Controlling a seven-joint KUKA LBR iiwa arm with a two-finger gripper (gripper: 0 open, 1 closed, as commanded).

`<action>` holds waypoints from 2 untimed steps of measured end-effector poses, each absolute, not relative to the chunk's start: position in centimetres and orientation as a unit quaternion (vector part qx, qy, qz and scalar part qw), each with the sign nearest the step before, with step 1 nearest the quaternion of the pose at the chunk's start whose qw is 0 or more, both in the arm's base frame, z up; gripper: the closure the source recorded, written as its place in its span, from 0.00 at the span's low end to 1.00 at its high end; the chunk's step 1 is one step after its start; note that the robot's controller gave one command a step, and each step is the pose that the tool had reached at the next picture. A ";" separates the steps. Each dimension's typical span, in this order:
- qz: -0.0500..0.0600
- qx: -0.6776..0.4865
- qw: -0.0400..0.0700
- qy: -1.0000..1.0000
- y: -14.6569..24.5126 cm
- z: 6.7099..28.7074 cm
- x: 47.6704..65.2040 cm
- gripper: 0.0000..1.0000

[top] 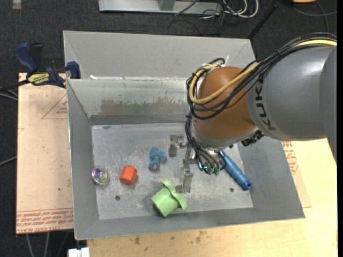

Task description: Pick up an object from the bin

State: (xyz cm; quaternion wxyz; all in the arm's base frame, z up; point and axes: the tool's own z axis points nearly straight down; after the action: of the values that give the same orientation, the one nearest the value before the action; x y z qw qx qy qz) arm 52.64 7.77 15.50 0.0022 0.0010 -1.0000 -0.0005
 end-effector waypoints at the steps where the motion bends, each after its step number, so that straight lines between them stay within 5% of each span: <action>1: -0.001 -0.043 0.002 -0.999 13.7 7.0 52.7 0.00; 2: -0.002 -0.061 0.001 -0.998 19.5 6.9 49.9 0.00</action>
Offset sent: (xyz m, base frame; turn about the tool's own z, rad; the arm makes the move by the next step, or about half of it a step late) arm 0.0028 0.0554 -0.0807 0.0954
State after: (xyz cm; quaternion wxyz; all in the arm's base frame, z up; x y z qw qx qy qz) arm 49.95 19.51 6.94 0.0013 -0.0608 -0.9981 -0.0018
